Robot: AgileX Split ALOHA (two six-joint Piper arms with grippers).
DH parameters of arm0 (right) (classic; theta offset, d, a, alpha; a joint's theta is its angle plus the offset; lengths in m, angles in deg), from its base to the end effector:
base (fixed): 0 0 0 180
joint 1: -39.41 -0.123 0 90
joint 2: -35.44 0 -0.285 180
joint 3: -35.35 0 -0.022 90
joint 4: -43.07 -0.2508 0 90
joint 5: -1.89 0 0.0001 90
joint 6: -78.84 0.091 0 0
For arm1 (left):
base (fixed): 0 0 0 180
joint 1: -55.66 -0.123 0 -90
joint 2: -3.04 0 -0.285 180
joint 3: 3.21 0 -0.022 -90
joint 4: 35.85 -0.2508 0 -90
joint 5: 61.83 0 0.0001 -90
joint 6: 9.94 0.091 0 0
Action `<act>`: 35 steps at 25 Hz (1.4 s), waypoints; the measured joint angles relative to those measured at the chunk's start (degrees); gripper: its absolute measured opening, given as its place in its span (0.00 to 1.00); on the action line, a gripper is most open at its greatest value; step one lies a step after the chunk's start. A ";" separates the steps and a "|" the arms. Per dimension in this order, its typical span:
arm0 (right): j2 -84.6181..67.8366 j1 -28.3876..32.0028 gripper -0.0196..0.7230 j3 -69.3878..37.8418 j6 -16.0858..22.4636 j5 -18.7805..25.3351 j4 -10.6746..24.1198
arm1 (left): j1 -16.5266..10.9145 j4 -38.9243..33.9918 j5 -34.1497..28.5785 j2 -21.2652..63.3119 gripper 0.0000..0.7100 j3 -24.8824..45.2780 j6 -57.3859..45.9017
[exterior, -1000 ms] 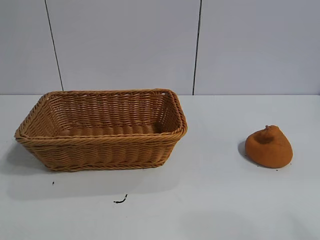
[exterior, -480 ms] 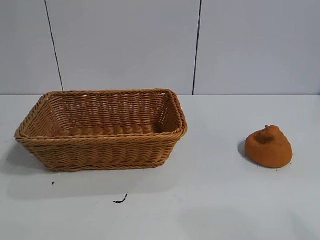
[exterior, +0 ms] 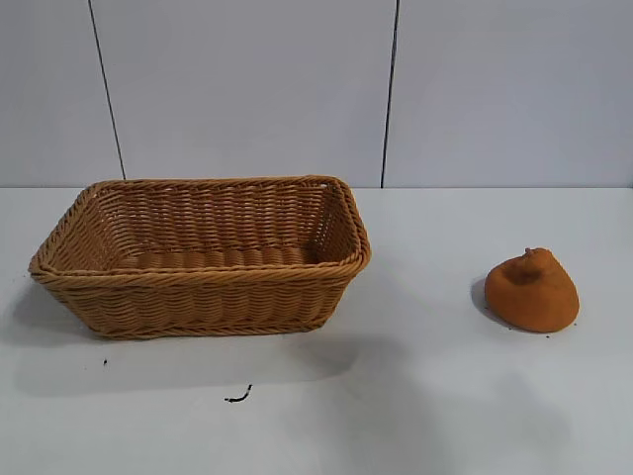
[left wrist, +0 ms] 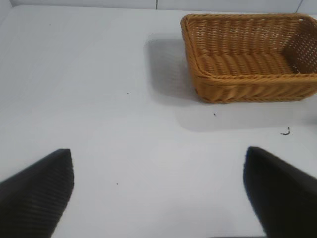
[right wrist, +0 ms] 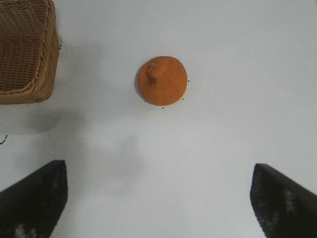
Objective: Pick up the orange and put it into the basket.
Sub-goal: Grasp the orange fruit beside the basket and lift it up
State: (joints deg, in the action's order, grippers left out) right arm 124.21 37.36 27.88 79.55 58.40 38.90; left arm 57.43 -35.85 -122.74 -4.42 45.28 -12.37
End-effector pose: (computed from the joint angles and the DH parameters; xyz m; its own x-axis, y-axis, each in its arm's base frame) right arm 0.2868 0.0158 0.3218 -0.8900 0.0207 -0.4555 -0.0168 0.9968 0.0779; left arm -0.0060 0.0002 0.2775 -0.4525 -0.0284 -0.8913 0.0117 0.9992 -0.0378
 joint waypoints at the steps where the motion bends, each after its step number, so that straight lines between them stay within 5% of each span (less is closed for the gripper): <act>1: 3.64 0.00 0.96 1.93 -0.33 0.30 -0.30 | 0.00 0.00 0.00 0.00 0.94 0.00 0.00; 14: 35.81 0.00 0.96 15.01 -1.53 2.79 -2.11 | 0.00 0.00 0.00 0.00 0.94 0.00 0.00; 21: 43.08 0.00 0.94 15.03 -1.53 -0.52 -1.67 | 0.00 0.00 0.00 0.00 0.94 0.00 0.00; 24: 43.38 0.00 0.73 15.03 -1.59 -0.66 -1.41 | 0.00 0.00 0.00 0.00 0.94 0.00 0.00; 28: 43.20 0.00 0.18 15.07 -1.71 -0.35 -1.16 | 0.00 0.00 0.00 0.00 0.94 0.00 0.00; 29: 42.67 0.00 0.10 15.14 -1.71 -0.21 -1.08 | 0.00 0.00 0.00 0.00 0.94 0.00 0.00; 35: 38.78 0.00 0.09 20.85 -1.71 3.97 -0.63 | 0.00 0.00 -0.02 0.00 0.94 0.00 0.00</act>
State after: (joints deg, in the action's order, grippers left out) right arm 162.99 37.36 48.72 77.83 62.37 38.27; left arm 57.43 -35.85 -122.76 -4.42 45.28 -12.37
